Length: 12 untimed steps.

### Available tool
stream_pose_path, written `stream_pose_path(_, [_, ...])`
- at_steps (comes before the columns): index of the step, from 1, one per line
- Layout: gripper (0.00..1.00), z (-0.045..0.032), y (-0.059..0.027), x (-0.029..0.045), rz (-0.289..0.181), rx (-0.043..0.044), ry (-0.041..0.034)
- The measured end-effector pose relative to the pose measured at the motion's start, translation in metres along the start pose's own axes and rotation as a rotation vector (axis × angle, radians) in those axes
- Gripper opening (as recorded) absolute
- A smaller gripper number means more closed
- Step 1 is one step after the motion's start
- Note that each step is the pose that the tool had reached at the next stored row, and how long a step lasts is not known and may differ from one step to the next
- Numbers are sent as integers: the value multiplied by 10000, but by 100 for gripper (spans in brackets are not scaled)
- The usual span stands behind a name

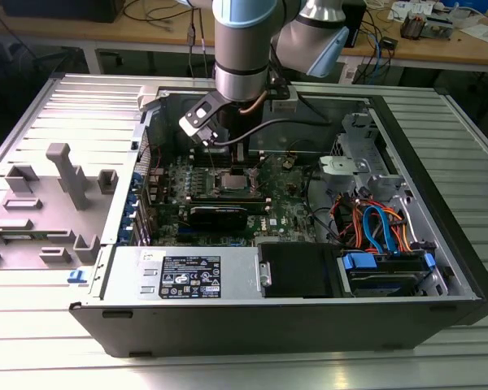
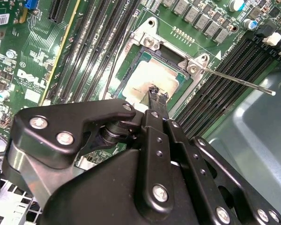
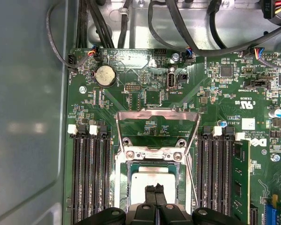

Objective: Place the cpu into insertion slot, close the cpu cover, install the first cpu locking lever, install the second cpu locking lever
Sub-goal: 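Close the cpu cover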

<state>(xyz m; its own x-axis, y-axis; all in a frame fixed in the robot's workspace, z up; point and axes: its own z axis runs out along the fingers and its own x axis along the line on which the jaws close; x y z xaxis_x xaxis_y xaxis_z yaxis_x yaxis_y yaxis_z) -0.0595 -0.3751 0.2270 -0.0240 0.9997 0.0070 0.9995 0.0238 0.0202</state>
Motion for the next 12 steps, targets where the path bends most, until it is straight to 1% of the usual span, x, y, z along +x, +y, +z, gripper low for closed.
stream_pose_path(12, [11,-28,0,0,0,1,0])
